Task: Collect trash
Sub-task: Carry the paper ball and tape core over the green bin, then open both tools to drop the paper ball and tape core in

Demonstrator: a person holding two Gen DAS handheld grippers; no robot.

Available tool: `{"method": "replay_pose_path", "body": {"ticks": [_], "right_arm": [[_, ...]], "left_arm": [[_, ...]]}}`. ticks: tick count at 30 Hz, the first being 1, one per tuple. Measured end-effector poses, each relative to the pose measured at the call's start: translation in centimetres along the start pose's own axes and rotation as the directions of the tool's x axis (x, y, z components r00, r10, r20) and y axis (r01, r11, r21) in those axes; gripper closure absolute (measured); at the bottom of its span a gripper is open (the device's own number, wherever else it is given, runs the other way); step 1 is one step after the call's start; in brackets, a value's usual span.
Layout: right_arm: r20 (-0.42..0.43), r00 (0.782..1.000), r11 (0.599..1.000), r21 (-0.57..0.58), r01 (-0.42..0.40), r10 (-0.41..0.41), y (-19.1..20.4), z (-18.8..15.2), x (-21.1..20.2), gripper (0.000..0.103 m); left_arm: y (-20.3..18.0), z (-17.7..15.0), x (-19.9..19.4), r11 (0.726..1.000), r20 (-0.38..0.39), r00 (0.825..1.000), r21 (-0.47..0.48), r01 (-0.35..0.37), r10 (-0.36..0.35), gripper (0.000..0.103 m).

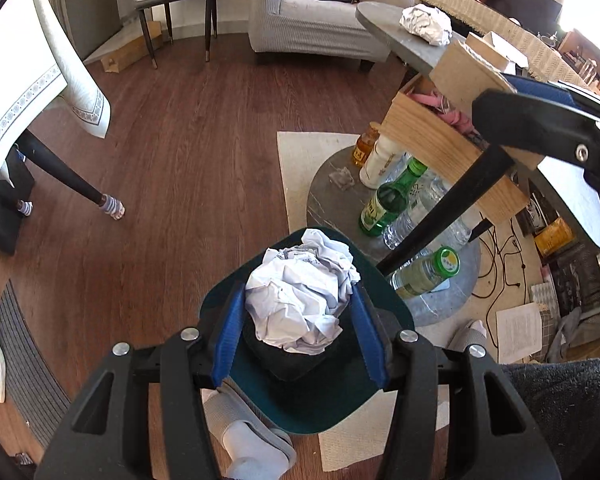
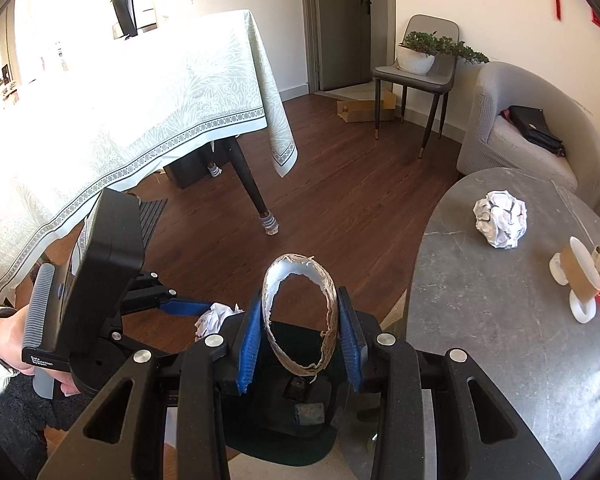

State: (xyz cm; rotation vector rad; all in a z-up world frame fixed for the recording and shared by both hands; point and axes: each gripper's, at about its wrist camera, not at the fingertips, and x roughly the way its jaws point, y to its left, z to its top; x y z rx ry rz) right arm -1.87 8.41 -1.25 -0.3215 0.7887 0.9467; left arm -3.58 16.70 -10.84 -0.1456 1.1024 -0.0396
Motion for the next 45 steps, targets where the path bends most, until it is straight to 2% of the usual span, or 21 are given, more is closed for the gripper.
{"method": "replay_pose_path", "body": {"ticks": [9,13,16,18,25,32,36,45], "right_arm": [[-0.059,0.998,0.999,-0.029,-0.013,0.011,1.6,0.2,2.6,0.067],[-0.084,0.996,0.999,-0.036,-0.017,0.014,2.2,0.4,3.8,0.067],[-0.099,0.995,0.999,-0.039,-0.018,0.014,2.6,0.2,4.5,0.067],[-0.105,0.994,0.999,-0.041,-0.020,0.016,2.7,0.0,4.7,0.067],[-0.133,0.991,0.998,-0.057,-0.023,0.015,2.9,-0.4,6.0,0.067],[-0.177,0.984,0.997,-0.074,-0.027,0.014,3.7,-0.9,7.5,0.067],[-0.214,0.977,0.997,-0.076,-0.032,0.015,3.8,-1.5,8.5,0.067],[-0.345,0.938,0.994,-0.093,-0.049,0.014,4.5,-4.4,12.1,0.067]], "left_arm": [[1.1,-2.5,2.9,1.000,-0.117,0.993,0.007,0.009,-0.008,0.047],[0.9,-3.5,4.2,0.999,-0.157,0.988,0.041,0.011,-0.004,0.045],[1.1,-4.0,4.5,0.999,-0.162,0.987,0.048,0.010,-0.002,0.042],[1.4,-4.1,4.5,0.999,-0.157,0.987,0.044,0.016,-0.009,0.036],[2.6,-3.9,2.6,1.000,-0.096,0.995,0.014,-0.008,0.009,0.037],[4.9,-2.0,-1.4,0.996,0.042,0.999,-0.083,-0.015,0.019,0.050],[6.0,-0.9,-3.7,0.991,0.118,0.993,-0.131,-0.002,0.017,0.058],[5.3,2.2,-8.0,0.986,0.265,0.964,-0.165,0.039,0.006,0.059]]}}
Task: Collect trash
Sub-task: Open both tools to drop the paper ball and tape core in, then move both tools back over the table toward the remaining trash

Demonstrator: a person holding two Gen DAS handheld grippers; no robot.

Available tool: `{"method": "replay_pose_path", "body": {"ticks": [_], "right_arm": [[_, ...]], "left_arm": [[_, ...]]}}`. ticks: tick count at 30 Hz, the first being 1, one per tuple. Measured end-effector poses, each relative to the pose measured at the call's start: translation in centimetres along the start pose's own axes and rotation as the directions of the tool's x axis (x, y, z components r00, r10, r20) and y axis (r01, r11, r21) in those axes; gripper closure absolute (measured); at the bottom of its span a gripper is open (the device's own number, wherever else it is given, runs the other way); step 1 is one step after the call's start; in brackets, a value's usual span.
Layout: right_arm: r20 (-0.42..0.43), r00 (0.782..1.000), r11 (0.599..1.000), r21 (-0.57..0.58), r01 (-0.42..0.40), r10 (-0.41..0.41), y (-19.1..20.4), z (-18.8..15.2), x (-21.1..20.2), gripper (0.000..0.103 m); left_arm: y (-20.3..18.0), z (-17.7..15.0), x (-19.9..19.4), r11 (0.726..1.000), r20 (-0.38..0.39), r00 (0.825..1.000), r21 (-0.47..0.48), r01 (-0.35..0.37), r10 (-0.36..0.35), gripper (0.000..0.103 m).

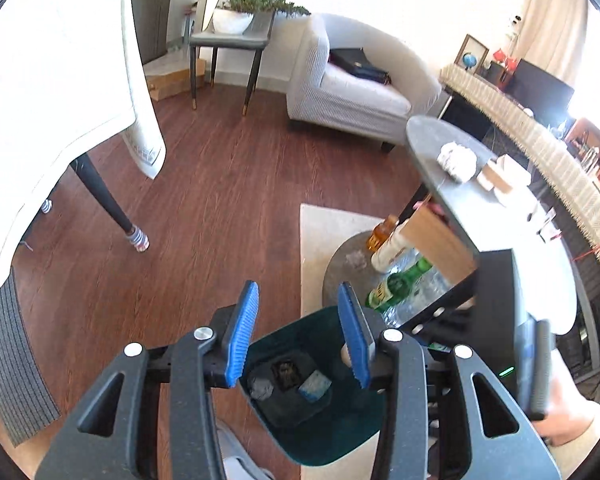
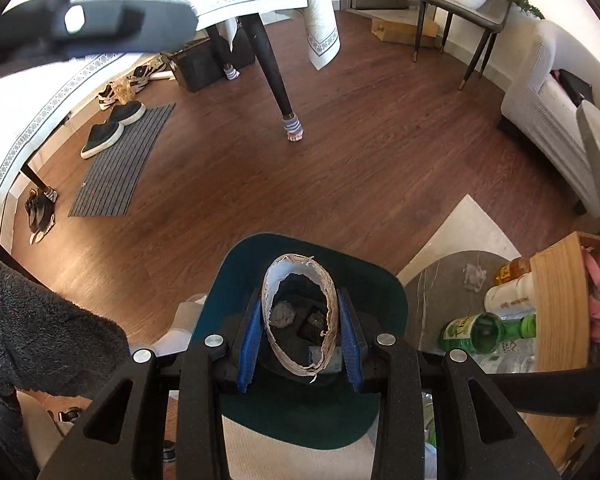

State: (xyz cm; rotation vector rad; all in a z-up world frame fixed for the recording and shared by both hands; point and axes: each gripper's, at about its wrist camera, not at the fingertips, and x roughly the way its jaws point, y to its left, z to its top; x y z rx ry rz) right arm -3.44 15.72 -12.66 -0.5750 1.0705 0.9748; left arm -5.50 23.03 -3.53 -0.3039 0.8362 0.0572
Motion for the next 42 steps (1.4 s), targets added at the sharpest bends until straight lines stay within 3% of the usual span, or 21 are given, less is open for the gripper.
{"method": "replay_pose_path", "body": {"ticks": [7,8,11,17,23,29,36,42], "right_arm": [[-0.092,0.996,0.999,-0.037,-0.012,0.009,1.0,-1.9,2.5,0.065],[-0.100,0.995,0.999,-0.040,-0.011,0.007,1.0,-2.2,2.6,0.060],[-0.105,0.994,0.999,-0.041,-0.019,0.014,1.0,-2.6,2.4,0.052],[-0.077,0.996,0.998,-0.051,-0.039,0.035,0.9,-3.0,1.0,0.051],[0.024,0.997,0.995,-0.075,-0.067,0.069,1.0,-2.5,-2.6,0.051],[0.155,0.980,0.990,-0.073,-0.117,0.127,0.6,-1.8,-7.2,0.058],[0.305,0.950,0.997,-0.042,-0.059,0.069,-1.5,-1.7,-12.4,0.063],[0.367,0.930,0.999,0.046,-0.013,-0.004,-5.1,-2.5,-15.2,0.068]], "left_arm": [[-1.0,2.2,-1.3,0.999,0.052,0.998,-0.033,0.037,-0.036,0.059],[-1.1,2.4,-1.4,0.999,0.060,0.998,-0.032,0.033,-0.031,0.059],[-2.0,3.1,-1.8,0.999,0.086,0.996,-0.028,0.023,-0.021,0.059],[-3.3,4.3,-2.5,1.000,0.133,0.991,-0.014,0.027,-0.025,0.059],[-4.6,5.3,-3.3,0.999,0.193,0.981,0.010,0.034,-0.035,0.055],[-6.6,6.2,-3.5,0.998,0.241,0.970,0.065,0.018,-0.033,0.049],[-8.4,7.3,-2.8,0.996,0.247,0.968,0.087,0.027,-0.047,0.046],[-10.6,7.7,-1.2,0.990,0.236,0.969,0.137,0.035,-0.067,0.039]]}}
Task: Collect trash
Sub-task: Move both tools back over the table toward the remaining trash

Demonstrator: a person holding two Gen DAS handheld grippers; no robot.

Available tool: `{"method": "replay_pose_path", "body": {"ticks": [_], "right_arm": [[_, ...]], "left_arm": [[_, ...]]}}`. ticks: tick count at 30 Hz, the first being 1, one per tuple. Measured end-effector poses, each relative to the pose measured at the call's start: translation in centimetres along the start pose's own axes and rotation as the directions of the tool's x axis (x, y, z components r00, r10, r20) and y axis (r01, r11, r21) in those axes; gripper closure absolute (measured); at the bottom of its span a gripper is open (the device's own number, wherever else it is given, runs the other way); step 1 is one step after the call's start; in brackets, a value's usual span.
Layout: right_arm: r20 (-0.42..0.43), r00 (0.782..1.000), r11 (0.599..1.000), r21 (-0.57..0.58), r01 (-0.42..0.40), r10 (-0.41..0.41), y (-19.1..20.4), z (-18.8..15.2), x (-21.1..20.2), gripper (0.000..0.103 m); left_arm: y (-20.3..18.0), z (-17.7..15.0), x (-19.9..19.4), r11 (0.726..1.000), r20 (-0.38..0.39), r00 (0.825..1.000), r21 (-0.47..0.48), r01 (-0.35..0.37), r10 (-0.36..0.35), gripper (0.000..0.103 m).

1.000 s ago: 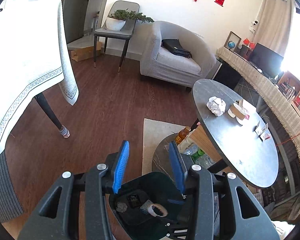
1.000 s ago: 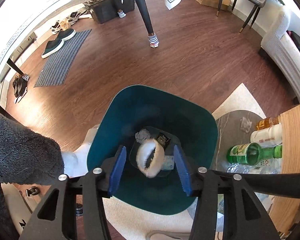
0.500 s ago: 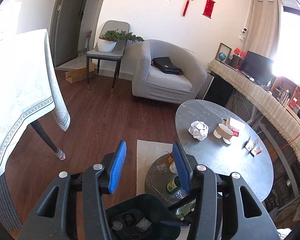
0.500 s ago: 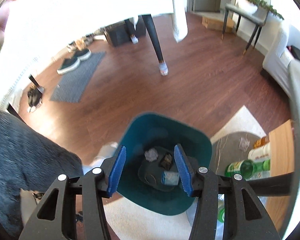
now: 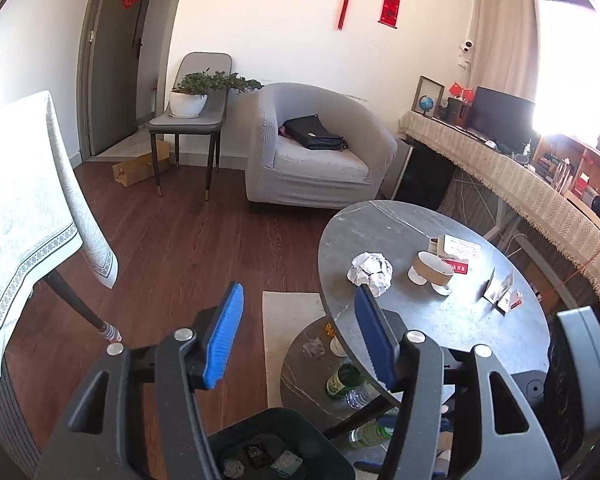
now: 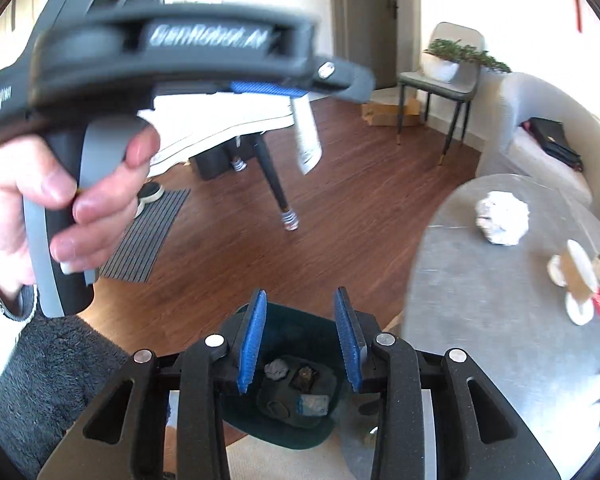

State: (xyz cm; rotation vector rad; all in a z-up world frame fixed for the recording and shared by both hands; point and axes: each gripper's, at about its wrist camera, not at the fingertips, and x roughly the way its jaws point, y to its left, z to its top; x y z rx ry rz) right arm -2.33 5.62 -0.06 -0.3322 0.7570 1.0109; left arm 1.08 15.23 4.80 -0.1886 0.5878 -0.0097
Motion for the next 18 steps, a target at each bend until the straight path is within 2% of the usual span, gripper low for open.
{"method": "replay_pose_path", "body": {"ticks": [5,10,18], "right_arm": [[0.032,0.997,0.996,0.060,0.068,-0.070,-3.8,-0.6,-1.7,0.068],[0.023,0.988,0.980,0.139,0.146,-0.150,-8.2,-2.1,-2.7,0.068],[0.032,0.958,0.927,0.263,0.266,-0.284,-14.9,-4.1,-5.2,0.068]], "left_arm": [[-1.7,0.6,2.2,1.000,-0.011,1.000,0.010,0.019,-0.019,0.035],[-4.1,0.6,5.2,0.998,-0.045,0.999,0.052,0.029,-0.027,0.032],[-7.1,0.5,10.0,0.994,-0.112,0.993,0.090,0.054,-0.044,0.031]]}}
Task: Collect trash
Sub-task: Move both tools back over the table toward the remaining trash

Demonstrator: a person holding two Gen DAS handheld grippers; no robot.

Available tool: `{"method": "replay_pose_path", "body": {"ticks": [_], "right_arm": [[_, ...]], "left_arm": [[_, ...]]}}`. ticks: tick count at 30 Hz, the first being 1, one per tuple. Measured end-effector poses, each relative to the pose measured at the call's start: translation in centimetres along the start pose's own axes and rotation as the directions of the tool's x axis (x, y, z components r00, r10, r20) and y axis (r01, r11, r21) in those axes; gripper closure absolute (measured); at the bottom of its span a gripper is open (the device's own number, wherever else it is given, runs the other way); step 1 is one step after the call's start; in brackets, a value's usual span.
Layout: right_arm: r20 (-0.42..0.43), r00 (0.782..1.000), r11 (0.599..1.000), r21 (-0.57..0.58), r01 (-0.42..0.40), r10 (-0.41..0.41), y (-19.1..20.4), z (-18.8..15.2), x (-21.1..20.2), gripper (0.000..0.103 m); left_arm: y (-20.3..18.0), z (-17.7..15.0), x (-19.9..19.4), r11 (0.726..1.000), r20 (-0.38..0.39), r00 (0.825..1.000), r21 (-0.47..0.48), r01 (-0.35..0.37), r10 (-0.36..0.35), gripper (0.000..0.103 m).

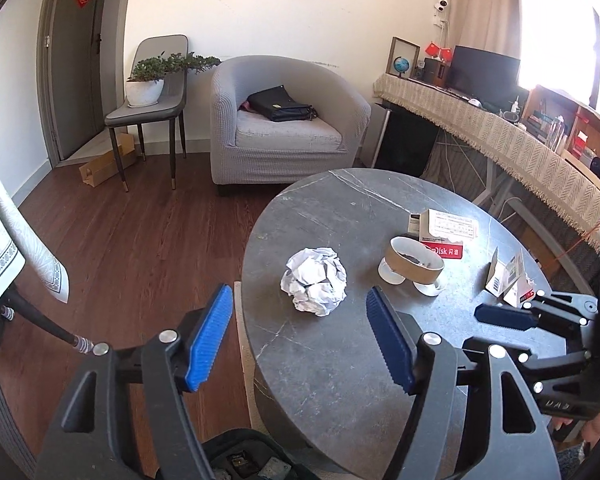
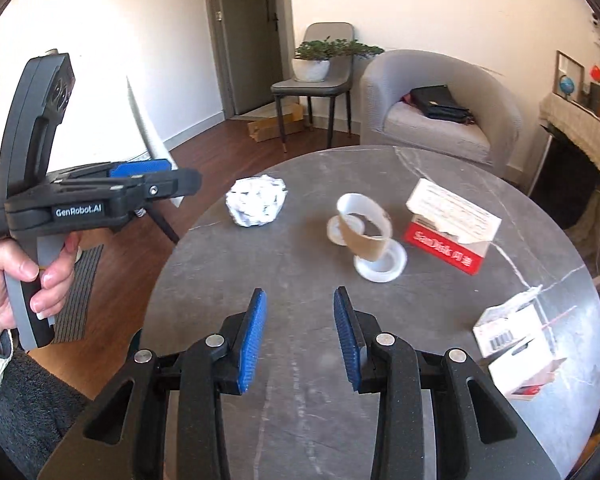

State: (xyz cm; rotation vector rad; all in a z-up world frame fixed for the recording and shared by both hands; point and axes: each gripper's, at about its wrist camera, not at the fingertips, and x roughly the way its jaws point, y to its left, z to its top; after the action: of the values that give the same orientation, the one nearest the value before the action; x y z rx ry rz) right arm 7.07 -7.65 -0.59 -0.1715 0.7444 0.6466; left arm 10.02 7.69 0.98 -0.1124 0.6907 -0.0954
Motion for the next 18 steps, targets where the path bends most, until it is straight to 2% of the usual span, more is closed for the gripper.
{"method": "replay_pose_path", "body": {"ticks": [5,8,10,14,18], "right_arm": [[0.026,0.998,0.995,0.074,0.062,-0.064,-3.6,-0.7,-0.9,0.067],[0.044,0.993,0.988,0.117,0.102,-0.108,-5.2,-1.1,-1.4,0.056],[0.048,0.989,0.982,0.137,0.131,-0.138,-6.1,-1.2,-1.8,0.053],[0.052,0.982,0.970,0.172,0.172,-0.183,-8.2,-2.0,-2.1,0.047],[0.027,0.977,0.954,0.223,0.199,-0.210,-9.7,-2.8,-2.0,0.043]], "left_arm": [[-1.5,-0.1,2.7,0.999,-0.037,0.999,0.037,-0.020,0.021,0.031],[-2.4,-0.1,4.1,0.996,-0.058,0.997,0.078,-0.045,0.050,0.031],[-2.8,0.0,4.9,0.994,-0.066,0.995,0.091,-0.065,0.071,0.031],[-2.7,0.1,6.2,0.991,-0.085,0.990,0.083,-0.101,0.108,0.031],[-2.1,0.6,7.0,0.996,-0.091,0.992,0.034,-0.088,0.091,0.031]]}}
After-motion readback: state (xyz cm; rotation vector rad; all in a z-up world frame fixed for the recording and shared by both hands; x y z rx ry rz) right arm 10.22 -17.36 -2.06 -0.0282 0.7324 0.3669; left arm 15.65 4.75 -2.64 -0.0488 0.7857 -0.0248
